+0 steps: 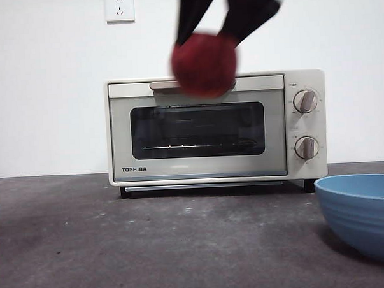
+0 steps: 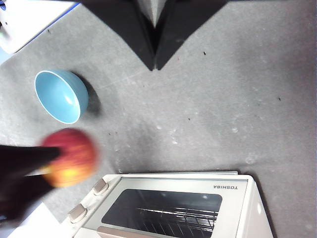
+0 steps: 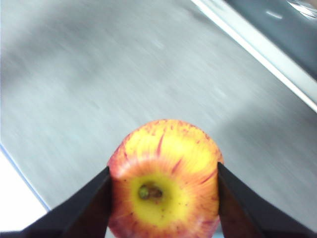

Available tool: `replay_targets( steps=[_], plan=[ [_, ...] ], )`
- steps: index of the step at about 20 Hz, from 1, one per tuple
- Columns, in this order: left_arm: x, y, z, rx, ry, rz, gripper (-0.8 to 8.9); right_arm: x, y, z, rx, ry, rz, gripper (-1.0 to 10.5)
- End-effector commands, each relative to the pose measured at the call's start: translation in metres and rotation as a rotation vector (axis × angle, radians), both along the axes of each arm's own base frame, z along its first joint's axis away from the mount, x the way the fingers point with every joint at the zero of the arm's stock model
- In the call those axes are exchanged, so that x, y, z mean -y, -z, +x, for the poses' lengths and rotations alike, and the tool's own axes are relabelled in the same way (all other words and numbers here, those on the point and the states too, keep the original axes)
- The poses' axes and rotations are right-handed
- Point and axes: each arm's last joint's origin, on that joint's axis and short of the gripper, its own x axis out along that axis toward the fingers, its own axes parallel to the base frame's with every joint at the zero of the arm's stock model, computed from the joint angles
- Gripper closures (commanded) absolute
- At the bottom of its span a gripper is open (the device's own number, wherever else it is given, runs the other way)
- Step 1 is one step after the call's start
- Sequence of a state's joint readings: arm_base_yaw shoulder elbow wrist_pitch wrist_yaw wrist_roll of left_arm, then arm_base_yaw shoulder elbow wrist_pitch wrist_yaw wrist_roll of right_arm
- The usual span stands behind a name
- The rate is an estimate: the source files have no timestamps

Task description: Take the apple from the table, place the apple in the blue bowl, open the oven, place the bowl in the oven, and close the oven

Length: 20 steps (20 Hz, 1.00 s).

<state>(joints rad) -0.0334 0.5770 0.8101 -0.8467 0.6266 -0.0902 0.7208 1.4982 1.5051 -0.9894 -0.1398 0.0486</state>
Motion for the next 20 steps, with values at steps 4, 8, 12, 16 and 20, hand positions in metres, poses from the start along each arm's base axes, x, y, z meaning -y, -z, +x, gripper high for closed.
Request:
replay_targets(
  steps=[4, 8, 12, 16, 20],
  plan=[
    [0.000, -0.006, 0.000, 0.038, 0.014, 0.011, 8.07, 0.048, -0.024, -0.033, 0.090, 0.106, -0.053, 9.4],
    [0.000, -0.006, 0.000, 0.038, 0.014, 0.011, 8.07, 0.085, 0.007, -0.061, 0.100, 0.185, -0.024, 9.4],
    [0.000, -0.007, 0.000, 0.043, 0.013, 0.011, 8.07, 0.108, 0.050, -0.076, 0.121, 0.275, 0.018, 9.4],
    [0.000, -0.007, 0.000, 0.043, 0.013, 0.011, 8.07, 0.111, 0.098, -0.075, 0.097, 0.307, 0.049, 9.4],
    [0.000, -0.007, 0.001, 0.041, 0.013, 0.011, 8.07, 0.112, 0.135, -0.077, 0.059, 0.334, 0.045, 9.4]
  ],
)
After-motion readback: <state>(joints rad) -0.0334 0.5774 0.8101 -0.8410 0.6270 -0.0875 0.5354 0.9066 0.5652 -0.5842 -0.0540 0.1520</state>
